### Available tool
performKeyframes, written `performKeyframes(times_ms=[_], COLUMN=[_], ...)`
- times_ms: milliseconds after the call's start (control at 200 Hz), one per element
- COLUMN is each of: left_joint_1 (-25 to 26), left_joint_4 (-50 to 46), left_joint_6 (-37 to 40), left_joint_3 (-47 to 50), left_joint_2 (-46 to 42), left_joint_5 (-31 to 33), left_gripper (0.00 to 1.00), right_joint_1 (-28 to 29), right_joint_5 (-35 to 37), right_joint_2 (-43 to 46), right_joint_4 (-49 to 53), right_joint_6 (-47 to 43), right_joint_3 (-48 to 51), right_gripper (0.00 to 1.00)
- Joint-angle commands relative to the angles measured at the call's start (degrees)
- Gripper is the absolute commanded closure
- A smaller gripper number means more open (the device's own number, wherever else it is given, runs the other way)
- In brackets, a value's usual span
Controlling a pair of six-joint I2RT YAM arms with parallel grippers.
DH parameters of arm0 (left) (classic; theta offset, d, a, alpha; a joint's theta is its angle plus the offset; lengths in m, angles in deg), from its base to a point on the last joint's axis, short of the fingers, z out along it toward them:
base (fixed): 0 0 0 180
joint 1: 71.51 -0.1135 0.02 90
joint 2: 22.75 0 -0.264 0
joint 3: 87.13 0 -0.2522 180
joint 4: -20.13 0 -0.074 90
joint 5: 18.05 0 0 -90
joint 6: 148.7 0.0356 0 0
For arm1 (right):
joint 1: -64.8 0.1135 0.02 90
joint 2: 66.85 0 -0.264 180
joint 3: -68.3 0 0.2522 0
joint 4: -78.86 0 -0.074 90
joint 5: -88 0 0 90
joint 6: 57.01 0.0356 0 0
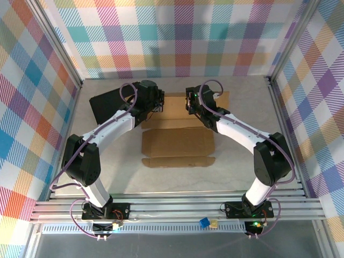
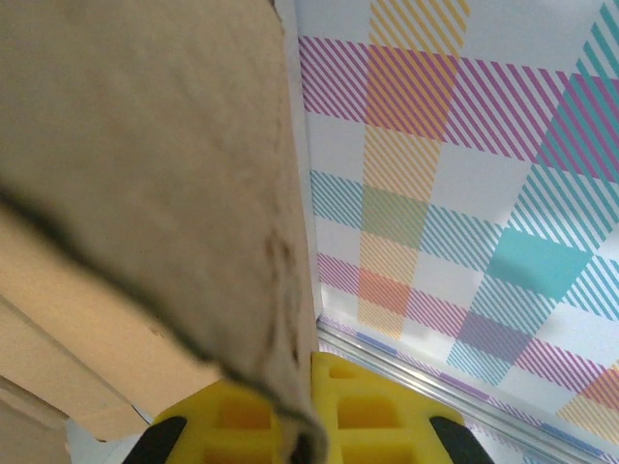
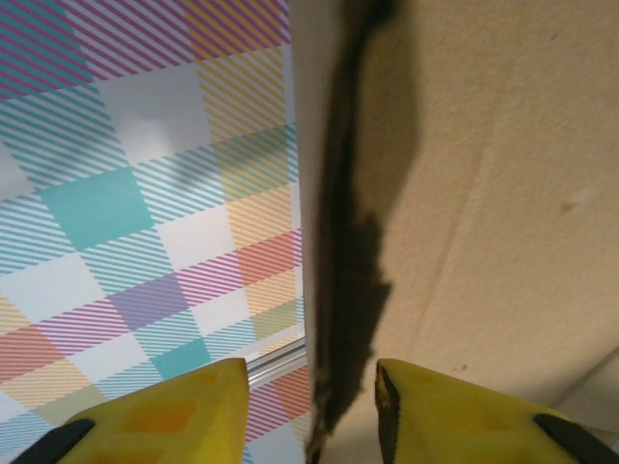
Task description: Fold the paper box
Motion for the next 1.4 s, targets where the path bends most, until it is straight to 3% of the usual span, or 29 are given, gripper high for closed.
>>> performKeyframes(times_ms=[0, 285, 645, 745, 930, 970, 1065, 1145, 1295, 1395], left_joint_1=[0.78, 1.88, 2.71, 3.27, 3.4, 3.02, 1.45, -0.31, -5.43, -10.25], left_joint_4=[0.94, 3.16, 6.21, 6.45, 6.97, 6.99, 3.02, -6.14, -21.4, -27.77], left_joint_6=[-0.03, -1.47, -2.0, -2.2, -1.51, -0.43, 4.68, 8.72, 15.45, 20.66], left_joint_3=[0.32, 2.36, 4.76, 4.98, 4.87, 4.53, 2.92, 1.5, 0.05, -2.35], left_joint_2=[-1.43, -2.23, -3.67, -3.76, -4.19, -4.42, -6.18, -9.56, -16.05, -17.55], left_joint_5=[-4.7, -2.33, -0.7, -0.79, -2.03, -3.47, -8.33, -10.76, -13.84, -15.48], left_gripper=[1.0, 1.0, 1.0, 1.0, 1.0, 0.89, 0.53, 0.35, 0.3, 0.36], right_joint_1=[0.17, 2.06, 2.94, 2.82, 2.11, 2.16, 1.52, 0.46, -0.94, -1.74], right_joint_5=[1.46, 6.9, 9.77, 12.42, 12.01, 12.06, 11.89, 10.56, 8.69, 7.43], right_joint_2=[0.14, 1.54, -0.34, -1.76, -3.68, -3.18, -1.68, -1.01, -0.51, -0.53], right_joint_4=[-1.04, -6.89, -3.82, -4.08, -5.32, -4.46, -1.69, -1.04, -0.13, -0.4], right_joint_6=[-1.22, -1.57, 2.73, 2.94, 3.42, 3.38, 3.46, 3.25, 3.36, 2.92], right_joint_3=[-2.17, 1.22, 2.11, 1.88, 1.35, 1.51, 1.56, 1.43, 0.62, 0.32], right_gripper=[0.54, 0.49, 0.56, 0.64, 0.94, 1.0, 1.0, 1.0, 1.0, 1.0])
